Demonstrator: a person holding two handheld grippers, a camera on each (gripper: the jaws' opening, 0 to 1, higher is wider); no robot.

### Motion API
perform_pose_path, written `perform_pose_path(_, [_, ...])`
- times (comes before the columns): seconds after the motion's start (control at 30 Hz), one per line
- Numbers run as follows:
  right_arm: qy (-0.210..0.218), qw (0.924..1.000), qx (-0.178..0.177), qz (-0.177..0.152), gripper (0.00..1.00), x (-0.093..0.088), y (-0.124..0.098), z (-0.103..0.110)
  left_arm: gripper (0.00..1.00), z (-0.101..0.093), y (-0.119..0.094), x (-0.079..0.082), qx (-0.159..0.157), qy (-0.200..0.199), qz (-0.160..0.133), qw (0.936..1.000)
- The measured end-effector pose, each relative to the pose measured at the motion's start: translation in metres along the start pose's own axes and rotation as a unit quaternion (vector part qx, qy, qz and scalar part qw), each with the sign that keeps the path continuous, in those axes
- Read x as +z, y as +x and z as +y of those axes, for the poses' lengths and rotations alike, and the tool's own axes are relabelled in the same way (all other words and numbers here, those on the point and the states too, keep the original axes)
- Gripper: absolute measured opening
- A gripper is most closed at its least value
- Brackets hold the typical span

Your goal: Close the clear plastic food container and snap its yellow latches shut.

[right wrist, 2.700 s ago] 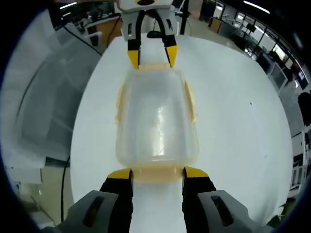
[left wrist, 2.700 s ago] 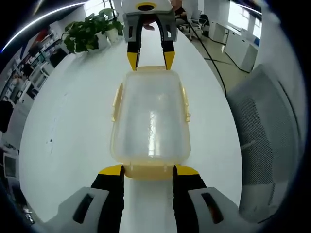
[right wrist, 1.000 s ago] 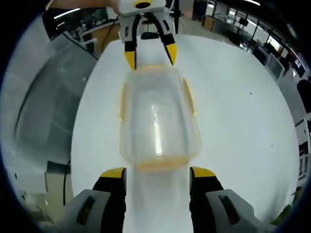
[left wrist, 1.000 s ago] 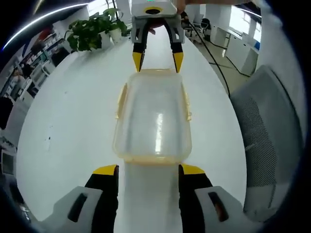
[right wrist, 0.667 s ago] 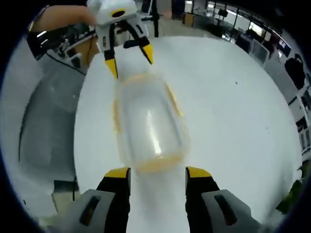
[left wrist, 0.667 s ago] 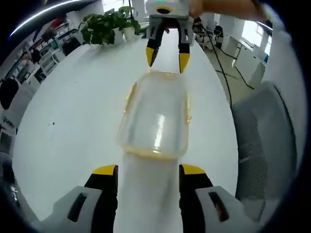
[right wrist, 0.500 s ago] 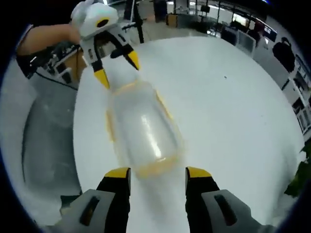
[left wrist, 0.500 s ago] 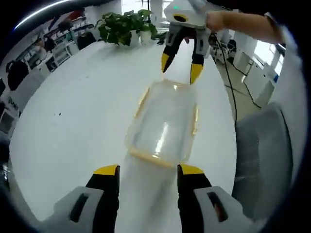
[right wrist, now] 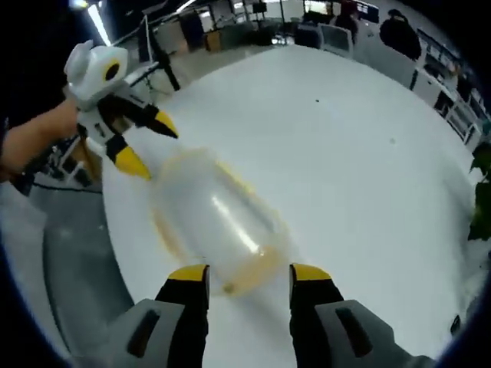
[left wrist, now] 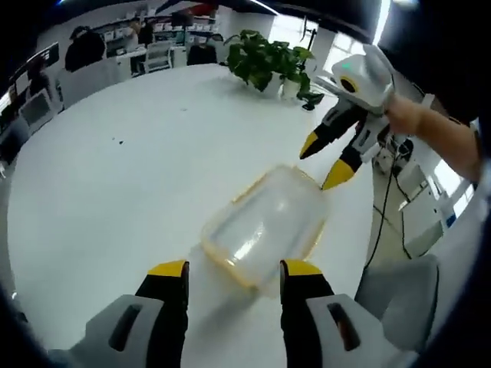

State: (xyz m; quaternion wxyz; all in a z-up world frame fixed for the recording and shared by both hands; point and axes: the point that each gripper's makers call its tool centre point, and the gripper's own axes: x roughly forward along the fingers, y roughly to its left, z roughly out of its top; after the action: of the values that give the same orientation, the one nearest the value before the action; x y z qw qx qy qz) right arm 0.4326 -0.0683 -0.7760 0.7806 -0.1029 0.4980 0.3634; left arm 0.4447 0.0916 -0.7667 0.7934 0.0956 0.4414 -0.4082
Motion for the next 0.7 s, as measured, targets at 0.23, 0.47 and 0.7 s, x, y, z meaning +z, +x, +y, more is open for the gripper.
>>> perform_pose_path(0.23, [0.057,0.9983,-0.007,-0.011,0.40,0.000,0.005,0.003,0.48,-0.004,0.006,-0.002,0.008,-0.051,-0.008,0.9986])
perform_pose_path(0.47, [0.101,0.9947,-0.013,-0.015,0.40,-0.005,0.010,0.003,0.47,-0.002,0.009,-0.004,0.024,-0.096,-0.006,0.9950])
perform_pose_path(0.7, [0.148,0.9885,-0.016,-0.027,0.39,-0.009,0.015,0.003,0.45,-0.007,0.015,-0.010,0.024,-0.134,-0.009,0.9907])
